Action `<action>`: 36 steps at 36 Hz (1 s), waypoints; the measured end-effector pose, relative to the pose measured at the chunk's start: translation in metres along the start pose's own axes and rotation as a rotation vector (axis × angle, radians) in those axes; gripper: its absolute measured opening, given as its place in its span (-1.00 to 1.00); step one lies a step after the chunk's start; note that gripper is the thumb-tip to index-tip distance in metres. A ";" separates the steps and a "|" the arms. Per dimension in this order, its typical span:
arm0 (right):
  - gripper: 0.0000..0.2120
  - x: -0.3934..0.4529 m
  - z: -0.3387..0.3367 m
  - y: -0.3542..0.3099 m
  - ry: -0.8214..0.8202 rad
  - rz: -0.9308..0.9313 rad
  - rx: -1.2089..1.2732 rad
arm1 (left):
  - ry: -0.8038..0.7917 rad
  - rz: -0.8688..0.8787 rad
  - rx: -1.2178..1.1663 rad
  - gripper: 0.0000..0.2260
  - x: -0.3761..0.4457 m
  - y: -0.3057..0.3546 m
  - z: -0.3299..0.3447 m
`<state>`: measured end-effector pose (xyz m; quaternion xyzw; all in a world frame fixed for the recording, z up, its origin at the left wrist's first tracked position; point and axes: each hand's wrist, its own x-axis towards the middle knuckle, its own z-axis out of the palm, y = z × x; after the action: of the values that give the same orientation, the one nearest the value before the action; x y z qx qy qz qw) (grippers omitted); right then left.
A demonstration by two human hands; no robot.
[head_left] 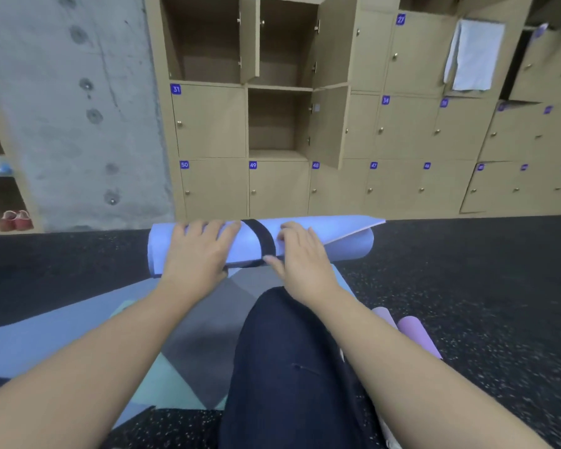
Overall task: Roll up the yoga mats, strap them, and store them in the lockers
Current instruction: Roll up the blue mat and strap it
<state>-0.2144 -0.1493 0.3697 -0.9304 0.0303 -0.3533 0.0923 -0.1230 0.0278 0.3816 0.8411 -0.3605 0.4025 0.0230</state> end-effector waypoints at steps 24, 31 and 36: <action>-0.50 -0.062 -0.024 0.123 -0.357 0.560 -0.049 | 0.391 0.095 -0.272 -0.48 0.050 0.104 0.053; -0.29 -0.068 -0.014 0.136 -0.381 0.615 0.093 | -0.105 0.088 -0.514 -0.72 0.036 0.125 0.066; -0.17 -0.074 -0.002 0.135 -0.385 0.619 0.176 | -0.170 0.086 -0.582 -0.82 0.039 0.137 0.064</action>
<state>-0.2698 -0.2727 0.2969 -0.9151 0.2617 -0.1286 0.2785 -0.1502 -0.1172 0.3310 0.8138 -0.4967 0.2109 0.2156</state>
